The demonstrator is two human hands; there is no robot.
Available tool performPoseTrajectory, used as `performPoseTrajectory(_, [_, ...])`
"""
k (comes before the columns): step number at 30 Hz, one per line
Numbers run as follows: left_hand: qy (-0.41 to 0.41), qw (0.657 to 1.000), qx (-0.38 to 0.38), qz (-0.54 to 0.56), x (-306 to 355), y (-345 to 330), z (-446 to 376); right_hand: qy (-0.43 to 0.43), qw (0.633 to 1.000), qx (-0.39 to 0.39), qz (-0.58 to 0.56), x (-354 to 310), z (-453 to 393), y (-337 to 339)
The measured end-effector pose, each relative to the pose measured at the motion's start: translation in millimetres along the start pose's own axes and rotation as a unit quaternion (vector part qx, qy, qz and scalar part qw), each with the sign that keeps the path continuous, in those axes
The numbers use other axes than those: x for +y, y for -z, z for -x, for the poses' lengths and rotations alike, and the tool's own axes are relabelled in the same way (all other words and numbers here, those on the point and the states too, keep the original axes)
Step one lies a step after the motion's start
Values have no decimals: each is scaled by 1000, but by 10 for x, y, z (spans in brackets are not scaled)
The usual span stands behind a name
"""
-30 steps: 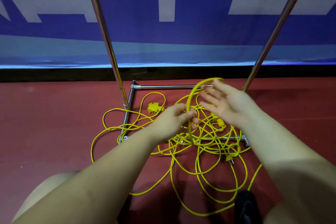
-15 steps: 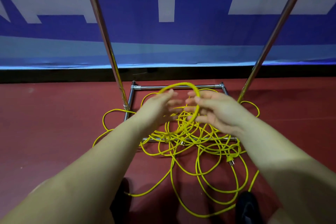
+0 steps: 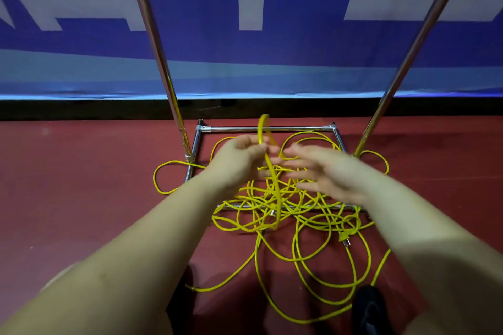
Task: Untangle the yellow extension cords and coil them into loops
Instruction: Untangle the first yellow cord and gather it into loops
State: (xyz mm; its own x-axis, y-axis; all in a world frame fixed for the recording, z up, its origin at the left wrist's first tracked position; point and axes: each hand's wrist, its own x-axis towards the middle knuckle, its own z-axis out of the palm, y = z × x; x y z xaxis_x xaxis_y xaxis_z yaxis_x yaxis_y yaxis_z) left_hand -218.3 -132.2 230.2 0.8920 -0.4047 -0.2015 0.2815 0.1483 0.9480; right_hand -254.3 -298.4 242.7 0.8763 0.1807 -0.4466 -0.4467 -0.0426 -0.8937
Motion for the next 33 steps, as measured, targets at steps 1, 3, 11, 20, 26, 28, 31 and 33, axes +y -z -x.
performPoseTrajectory(1, [3, 998, 14, 59, 34, 2, -3, 12, 998, -21, 63, 52, 3, -88])
performPoseTrajectory(3, [4, 992, 29, 120, 93, 18, -8, 44, 988, -45, 138, 118, -5, -214])
performPoseTrajectory(11, [77, 981, -103, -149, -43, 37, 34, 100, 956, 55, -272, -118, -20, -39])
performPoseTrajectory(20, [13, 976, -75, -206, -83, -7, 25, 56, 953, 134, -265, -117, -95, 85])
performPoseTrajectory(26, [15, 988, 60, 144, 65, 78, -38, -51, 997, -51, 36, 136, -52, -267])
performPoseTrajectory(28, [3, 979, 76, 189, 92, 98, -46, -21, 990, -88, 105, 176, -53, -330])
performPoseTrajectory(31, [4, 985, 67, 157, 103, 116, -49, 38, 989, -73, 120, 138, -56, -318])
performPoseTrajectory(33, [23, 996, 50, 74, 67, 131, -56, 64, 995, -32, 63, 63, -50, -259])
